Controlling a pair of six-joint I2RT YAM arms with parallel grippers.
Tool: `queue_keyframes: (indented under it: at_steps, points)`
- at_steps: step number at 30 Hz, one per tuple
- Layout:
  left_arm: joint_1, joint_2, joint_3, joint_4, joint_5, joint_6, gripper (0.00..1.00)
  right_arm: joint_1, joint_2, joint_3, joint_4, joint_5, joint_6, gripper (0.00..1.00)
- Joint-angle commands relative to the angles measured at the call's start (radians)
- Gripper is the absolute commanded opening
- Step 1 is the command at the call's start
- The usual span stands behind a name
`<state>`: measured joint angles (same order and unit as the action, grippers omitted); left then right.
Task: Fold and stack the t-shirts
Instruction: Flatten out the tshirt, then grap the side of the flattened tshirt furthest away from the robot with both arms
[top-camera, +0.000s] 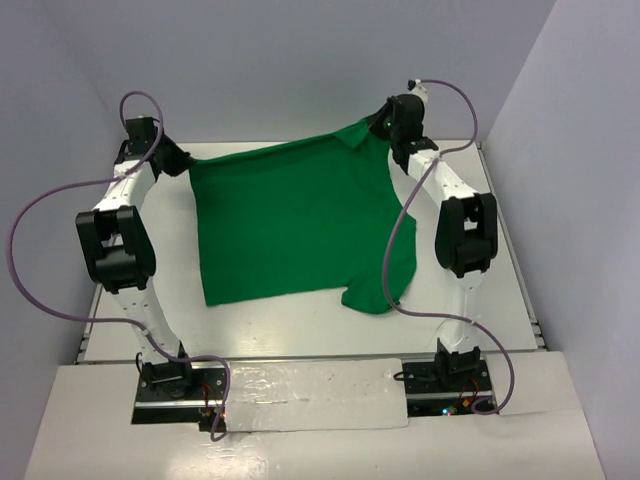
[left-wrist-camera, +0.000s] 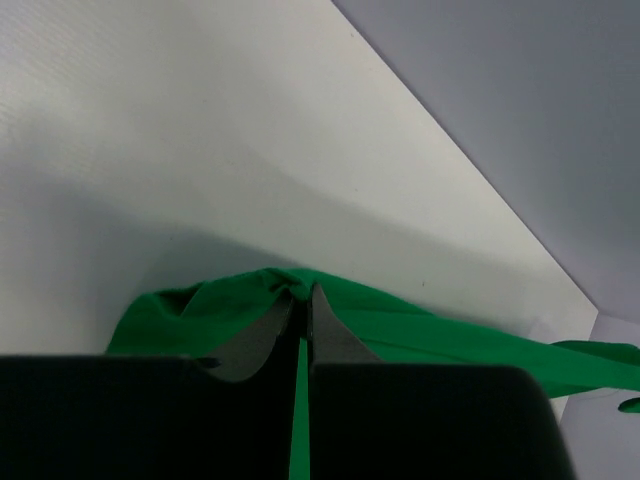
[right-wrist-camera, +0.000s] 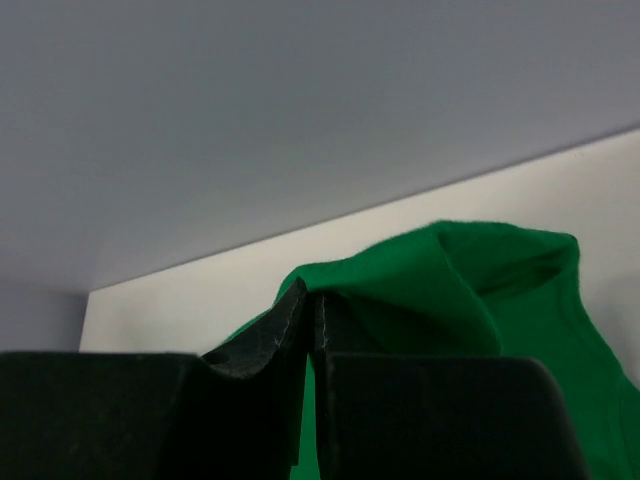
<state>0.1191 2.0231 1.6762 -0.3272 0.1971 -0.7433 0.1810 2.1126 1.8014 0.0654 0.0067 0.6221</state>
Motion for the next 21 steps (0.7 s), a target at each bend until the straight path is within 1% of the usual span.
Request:
queue_keyframes:
  at_steps: [1, 4, 12, 17, 21]
  points:
    - [0.014, 0.043, 0.073, -0.036, 0.002, 0.034, 0.1, -0.003, 0.068, 0.115, -0.013, -0.002, 0.006, 0.09]
    - [0.017, 0.03, 0.074, -0.052, -0.007, 0.051, 0.1, 0.001, 0.043, 0.06, -0.005, -0.002, 0.003, 0.09]
    - [0.024, -0.043, -0.004, -0.052, 0.01, 0.073, 0.1, 0.0, -0.141, -0.236, 0.036, -0.002, 0.033, 0.09]
    - [0.024, -0.024, -0.015, -0.047, 0.018, 0.076, 0.1, -0.001, -0.192, -0.346, 0.043, -0.002, 0.053, 0.09]
    - [0.024, 0.037, 0.045, -0.053, 0.028, 0.09, 0.1, -0.002, -0.229, -0.425, 0.071, 0.001, 0.074, 0.09]
